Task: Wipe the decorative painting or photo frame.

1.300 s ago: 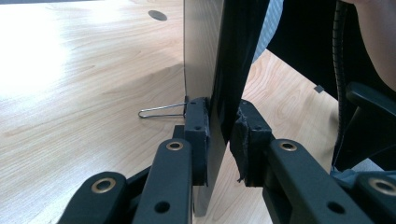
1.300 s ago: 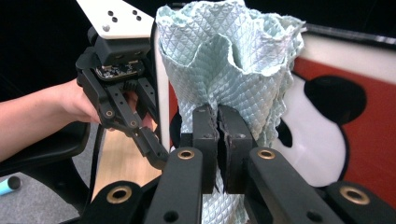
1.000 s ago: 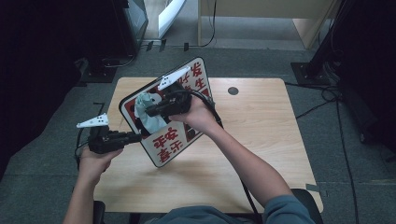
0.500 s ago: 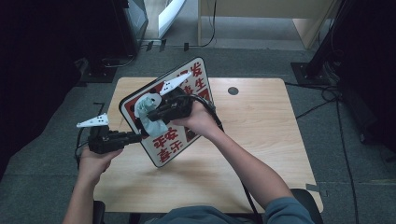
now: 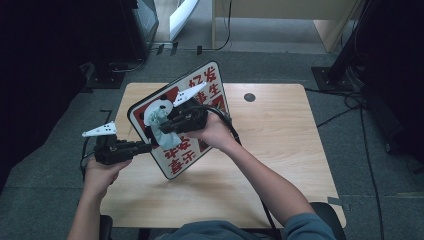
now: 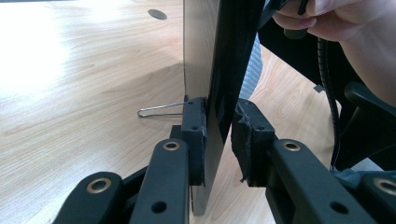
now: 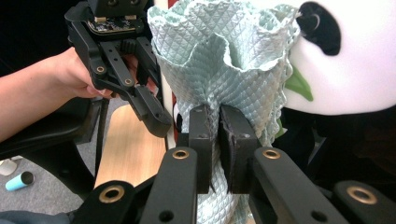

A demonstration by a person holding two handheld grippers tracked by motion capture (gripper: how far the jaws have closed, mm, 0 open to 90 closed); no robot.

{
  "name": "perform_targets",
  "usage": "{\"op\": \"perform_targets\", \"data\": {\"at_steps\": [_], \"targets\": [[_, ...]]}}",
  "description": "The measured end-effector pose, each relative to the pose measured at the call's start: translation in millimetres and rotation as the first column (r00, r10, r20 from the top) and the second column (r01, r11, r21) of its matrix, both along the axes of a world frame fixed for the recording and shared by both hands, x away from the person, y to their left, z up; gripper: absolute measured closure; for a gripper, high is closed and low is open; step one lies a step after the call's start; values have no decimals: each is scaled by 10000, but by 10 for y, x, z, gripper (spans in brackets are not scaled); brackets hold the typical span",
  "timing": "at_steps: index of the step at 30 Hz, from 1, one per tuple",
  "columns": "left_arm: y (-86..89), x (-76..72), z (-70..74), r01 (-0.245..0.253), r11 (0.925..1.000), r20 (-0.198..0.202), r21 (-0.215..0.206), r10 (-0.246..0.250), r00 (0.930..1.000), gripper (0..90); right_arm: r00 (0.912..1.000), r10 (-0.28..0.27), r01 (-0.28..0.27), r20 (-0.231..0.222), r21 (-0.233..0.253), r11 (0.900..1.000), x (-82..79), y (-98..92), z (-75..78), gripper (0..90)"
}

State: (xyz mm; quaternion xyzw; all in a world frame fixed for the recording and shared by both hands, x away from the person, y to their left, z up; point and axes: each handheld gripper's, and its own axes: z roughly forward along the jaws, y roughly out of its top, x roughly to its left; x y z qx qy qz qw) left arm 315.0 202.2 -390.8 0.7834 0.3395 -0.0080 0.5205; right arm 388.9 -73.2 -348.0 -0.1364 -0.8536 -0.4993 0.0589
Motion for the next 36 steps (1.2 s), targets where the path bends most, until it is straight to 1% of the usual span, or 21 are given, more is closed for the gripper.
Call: {"op": "perform_targets", "data": {"at_steps": [4, 7, 13, 15, 17, 18, 20, 22, 30, 34, 35, 36], "targets": [[0, 0, -1, 1, 10000, -1, -17, -1, 10000, 753, 9998, -35, 33, -190, -81, 10000, -2, -5, -34, 862], [1, 0, -1, 10, 10000, -1, -20, -10, 10000, 753, 9998, -35, 34, -194, -79, 10000, -4, -9, -61, 863], [2, 0, -2, 26, 10000, 1, -17, -26, 10000, 755, 9991, -59, 54, -416, -131, 9999, -15, -23, -122, 867], [2, 0, -2, 32, 10000, 3, -12, -32, 10000, 756, 9970, -160, 155, -753, -66, 9999, -18, -28, -152, 871], [0, -2, -1, 39, 10000, -7, -17, -39, 10000, 758, 9959, -152, 149, -893, -45, 9999, -14, -37, -182, 872], [-1, -3, 0, 51, 10000, -12, -12, -51, 10000, 758, 9958, -119, 115, -904, -53, 9999, -16, -39, -195, 872], [-4, -5, 1, 57, 10000, -13, -9, -57, 10000, 761, 9980, -8, -5, -639, -200, 9998, -27, -45, -219, 871], [-5, -7, 2, 51, 10000, -27, -7, -51, 10000, 761, 9985, 47, -62, -539, -280, 9996, -38, -51, -247, 871], [-5, -8, 3, 41, 10000, -34, 5, -41, 10000, 771, 9971, 10, -31, -757, -279, 9996, -71, -80, -391, 870], [-6, -9, 4, 37, 10000, -53, 3, -37, 10000, 771, 9976, 32, -50, -698, -251, 9997, -87, -87, -437, 867], [-6, -10, 4, 34, 10000, -66, -5, -34, 10000, 770, 9977, 52, -73, -677, -310, 9995, -89, -91, -447, 867], [-6, -10, 4, 37, 10000, -78, -10, -37, 10000, 770, 9974, 37, -59, -724, -299, 9995, -94, -92, -460, 867]]}}
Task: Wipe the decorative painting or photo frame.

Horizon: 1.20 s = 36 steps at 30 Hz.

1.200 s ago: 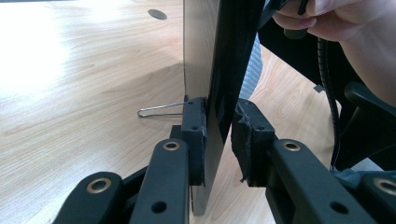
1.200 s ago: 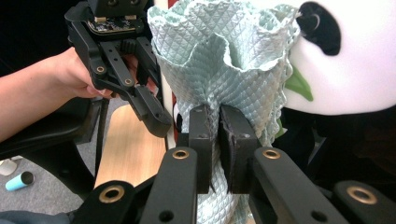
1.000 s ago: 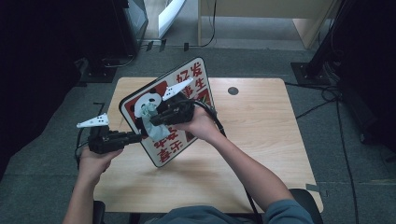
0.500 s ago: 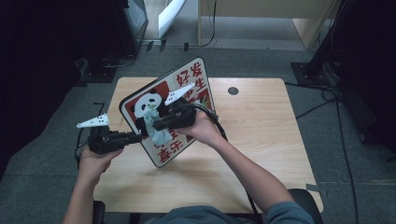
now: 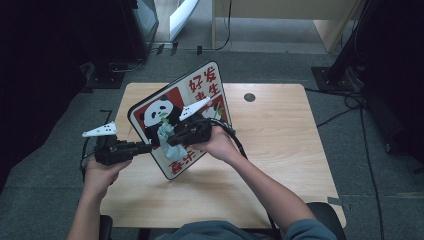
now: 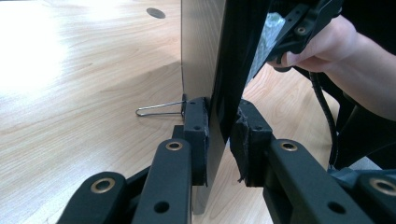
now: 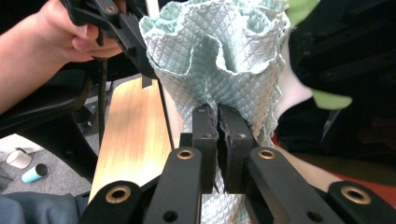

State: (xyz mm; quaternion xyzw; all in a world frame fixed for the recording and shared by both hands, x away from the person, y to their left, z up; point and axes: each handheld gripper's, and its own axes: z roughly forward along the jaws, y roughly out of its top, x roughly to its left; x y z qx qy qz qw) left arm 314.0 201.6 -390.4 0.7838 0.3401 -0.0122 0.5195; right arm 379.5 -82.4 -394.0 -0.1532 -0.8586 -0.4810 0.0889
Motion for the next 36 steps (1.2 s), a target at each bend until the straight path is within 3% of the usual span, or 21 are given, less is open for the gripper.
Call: {"op": "perform_targets", "data": {"at_steps": [14, 28, 36], "targets": [[1, -2, 0, 41, 10000, -6, -1, -41, 10000, 771, 9997, -34, 34, -229, -26, 10000, -58, -46, -237, 867], [3, -7, -1, 76, 10000, 29, -9, -76, 10000, 771, 9994, -33, 18, -335, -452, 9990, -124, -99, -514, 867], [12, 0, 3, 112, 9999, 79, 24, -112, 9999, 771, 9980, -69, 24, -625, -721, 9974, -140, -125, -666, 867]]}}
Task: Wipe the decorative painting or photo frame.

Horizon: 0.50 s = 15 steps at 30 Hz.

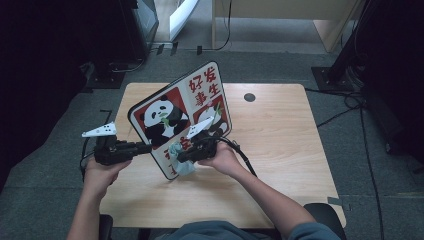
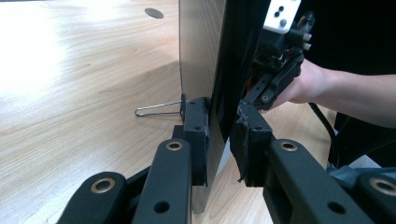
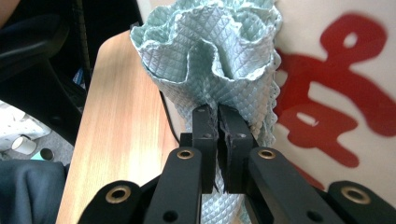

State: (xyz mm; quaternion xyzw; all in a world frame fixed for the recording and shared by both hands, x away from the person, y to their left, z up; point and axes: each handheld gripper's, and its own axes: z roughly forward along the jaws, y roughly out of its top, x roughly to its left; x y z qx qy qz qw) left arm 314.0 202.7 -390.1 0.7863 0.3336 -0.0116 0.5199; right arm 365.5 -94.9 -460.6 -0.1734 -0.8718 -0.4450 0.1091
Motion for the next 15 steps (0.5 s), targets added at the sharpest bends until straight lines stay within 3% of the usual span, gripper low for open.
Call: {"op": "perform_targets", "data": {"at_steps": [7, 15], "targets": [[9, 20, 14, 59, 10000, 53, -56, -58, 10000, 762, 9991, -54, 43, -425, -260, 9997, -4, -7, -20, 873], [49, 20, 55, 96, 9999, 72, 78, -97, 9999, 716, 9997, -227, 228, -127, 36, 9997, -3, -28, 288, 876]]}}
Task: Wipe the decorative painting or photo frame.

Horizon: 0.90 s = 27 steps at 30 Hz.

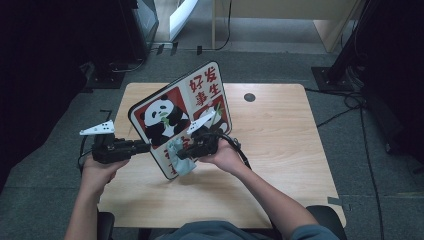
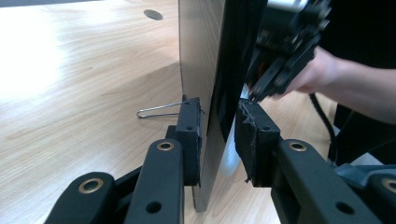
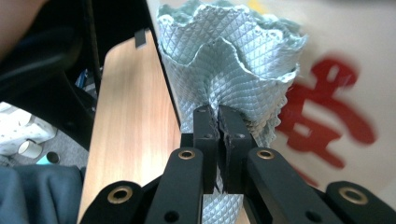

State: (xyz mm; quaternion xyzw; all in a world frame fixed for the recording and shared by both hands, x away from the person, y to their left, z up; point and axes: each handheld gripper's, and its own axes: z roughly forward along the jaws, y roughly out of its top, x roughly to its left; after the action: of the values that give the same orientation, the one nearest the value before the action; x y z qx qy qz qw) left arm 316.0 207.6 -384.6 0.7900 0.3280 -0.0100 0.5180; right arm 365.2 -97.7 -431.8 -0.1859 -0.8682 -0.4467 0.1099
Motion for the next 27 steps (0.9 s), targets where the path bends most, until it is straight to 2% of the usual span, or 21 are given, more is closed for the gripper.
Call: {"op": "perform_targets", "data": {"at_steps": [3, 8, 18, 23, 27], "targets": [[44, -16, 5, -30, 10000, -25, 20, 30, 10000, 717, 9999, -102, 99, 82, 348, 9993, 19, 13, 174, 877], [102, -30, 17, -21, 10000, -18, -60, 21, 10000, 726, 9988, 8, -27, 500, 385, 9993, 59, 95, 501, 877], [220, -33, 20, -79, 9992, -115, -405, 74, 9999, 763, 9927, 227, -322, 1188, 793, 9963, 132, 288, 1114, 877], [223, 22, -2, -381, 9987, -81, -347, 379, 9992, 782, 9899, 328, -455, 1376, 899, 9949, 155, 397, 1342, 876], [197, 88, -17, -389, 9988, 21, -305, 390, 9992, 786, 9875, 449, -590, 1512, 900, 9942, 151, 498, 1466, 876]]}}
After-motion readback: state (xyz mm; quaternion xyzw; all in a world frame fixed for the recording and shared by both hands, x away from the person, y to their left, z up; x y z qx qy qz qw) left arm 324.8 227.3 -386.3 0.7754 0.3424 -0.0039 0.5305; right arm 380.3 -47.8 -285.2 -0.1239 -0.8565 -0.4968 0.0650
